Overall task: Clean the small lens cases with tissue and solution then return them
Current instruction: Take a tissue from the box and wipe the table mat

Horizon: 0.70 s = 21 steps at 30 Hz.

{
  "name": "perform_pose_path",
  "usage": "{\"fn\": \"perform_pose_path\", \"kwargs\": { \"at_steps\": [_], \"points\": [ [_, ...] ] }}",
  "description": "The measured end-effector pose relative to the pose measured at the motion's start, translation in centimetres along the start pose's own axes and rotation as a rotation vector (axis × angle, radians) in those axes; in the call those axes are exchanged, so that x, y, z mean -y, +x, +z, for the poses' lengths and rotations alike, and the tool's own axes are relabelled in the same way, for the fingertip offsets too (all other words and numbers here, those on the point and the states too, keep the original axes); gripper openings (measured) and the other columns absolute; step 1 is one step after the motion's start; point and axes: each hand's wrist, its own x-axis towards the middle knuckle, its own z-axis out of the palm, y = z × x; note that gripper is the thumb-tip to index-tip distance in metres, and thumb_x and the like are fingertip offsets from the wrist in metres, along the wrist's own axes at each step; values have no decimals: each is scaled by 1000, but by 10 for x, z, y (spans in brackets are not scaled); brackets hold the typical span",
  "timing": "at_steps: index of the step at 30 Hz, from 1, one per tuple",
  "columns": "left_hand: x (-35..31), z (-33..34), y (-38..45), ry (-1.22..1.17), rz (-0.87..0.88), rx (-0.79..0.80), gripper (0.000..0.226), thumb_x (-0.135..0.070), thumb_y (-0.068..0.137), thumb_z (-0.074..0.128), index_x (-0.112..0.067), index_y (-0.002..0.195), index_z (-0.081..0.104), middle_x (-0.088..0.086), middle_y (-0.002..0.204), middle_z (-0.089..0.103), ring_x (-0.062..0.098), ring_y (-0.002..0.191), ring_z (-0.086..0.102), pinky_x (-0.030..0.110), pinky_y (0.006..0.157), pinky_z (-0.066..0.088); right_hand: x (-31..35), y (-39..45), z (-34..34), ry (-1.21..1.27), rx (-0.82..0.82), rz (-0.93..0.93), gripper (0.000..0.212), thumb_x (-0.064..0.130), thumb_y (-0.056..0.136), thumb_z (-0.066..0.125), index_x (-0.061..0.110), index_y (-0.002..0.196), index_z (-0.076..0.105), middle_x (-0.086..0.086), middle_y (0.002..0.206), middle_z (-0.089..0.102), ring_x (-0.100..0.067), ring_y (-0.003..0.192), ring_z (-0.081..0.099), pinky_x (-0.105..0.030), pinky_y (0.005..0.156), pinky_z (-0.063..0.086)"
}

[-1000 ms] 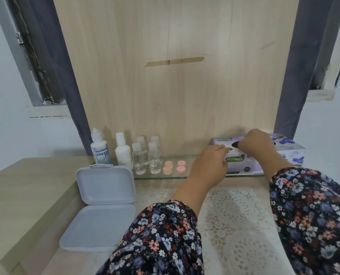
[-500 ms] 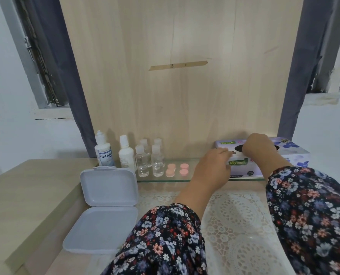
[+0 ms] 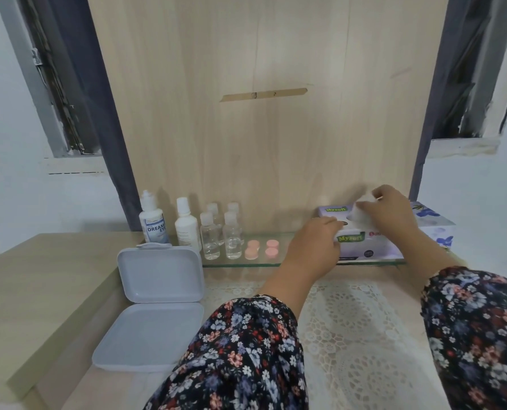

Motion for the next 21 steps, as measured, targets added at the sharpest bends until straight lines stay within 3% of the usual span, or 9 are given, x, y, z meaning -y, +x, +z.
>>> {"fn": "perform_pose_path", "kwargs": {
  "at_steps": [3, 5, 6, 8, 11, 14, 17, 19, 21],
  "points": [
    [-1, -2, 0, 6, -8, 17, 44, -5, 92, 49, -6, 136, 51, 12, 142, 47, 26, 131, 39, 36, 104, 34, 3, -3, -9, 292, -109, 21, 36, 31, 97, 50, 13, 67, 39, -1, 69, 41, -23, 75, 40, -30, 55, 30],
    [0, -2, 0, -2, -3, 27, 45, -4, 92, 49, -6, 137, 49, 11, 142, 47, 26, 131, 39, 38, 105, 36, 10, -8, -17, 556, -177, 61, 37, 39, 99, 44, 11, 75, 48, 0, 72, 47, -18, 71, 44, -27, 60, 39],
    [0, -2, -1, 2, 0, 33, 46, -3, 92, 49, -7, 138, 49, 11, 144, 46, 26, 131, 38, 39, 106, 36, 14, -11, -20, 640, -203, 70, 36, 41, 100, 43, 11, 80, 51, 2, 74, 50, -12, 70, 46, -18, 61, 41],
    [0, -1, 0, 20, -12, 75, 46, -6, 94, 47, -8, 140, 45, 9, 148, 40, 25, 135, 34, 39, 108, 34, 23, -19, -26, 701, -236, 49, 35, 41, 100, 44, 13, 80, 52, 6, 75, 50, -3, 67, 45, -5, 52, 37],
    [4, -1, 3, -7, -12, 145, 37, -13, 99, 40, -4, 134, 45, 12, 146, 39, 30, 133, 35, 41, 106, 34, 32, -33, -29, 723, -242, -27, 29, 38, 98, 49, 12, 84, 54, 6, 77, 53, 0, 67, 48, -5, 53, 39],
    [3, -9, -8, -240, -38, -22, 34, -23, 102, 32, -8, 128, 49, 6, 133, 50, 21, 121, 46, 37, 102, 40, 31, -53, -25, 675, -223, -101, 29, 38, 96, 55, 15, 77, 53, 1, 75, 51, -10, 69, 47, -22, 62, 41],
    [-7, -28, -37, -590, -234, -248, 28, -33, 104, 35, -22, 107, 60, -10, 101, 60, 6, 91, 53, 20, 83, 42, 24, -81, -11, 622, -185, -91, 23, 38, 94, 58, 15, 92, 63, 0, 87, 61, -14, 82, 55, -31, 73, 44],
    [-5, -34, -54, -802, -359, -254, 27, -40, 101, 40, -24, 101, 62, -9, 94, 65, 8, 88, 60, 23, 81, 46, 18, -105, 3, 609, -144, -56, 23, 35, 94, 59, 14, 84, 60, 0, 79, 57, -13, 75, 51, -29, 68, 41],
    [2, -34, -72, -935, -417, -173, 21, -33, 98, 52, -20, 102, 67, -4, 94, 69, 11, 86, 64, 23, 77, 49, 11, -132, 19, 610, -96, -2, 35, 31, 95, 58, 7, 71, 50, -2, 68, 46, -10, 63, 42, -23, 57, 34]
  ]
}}
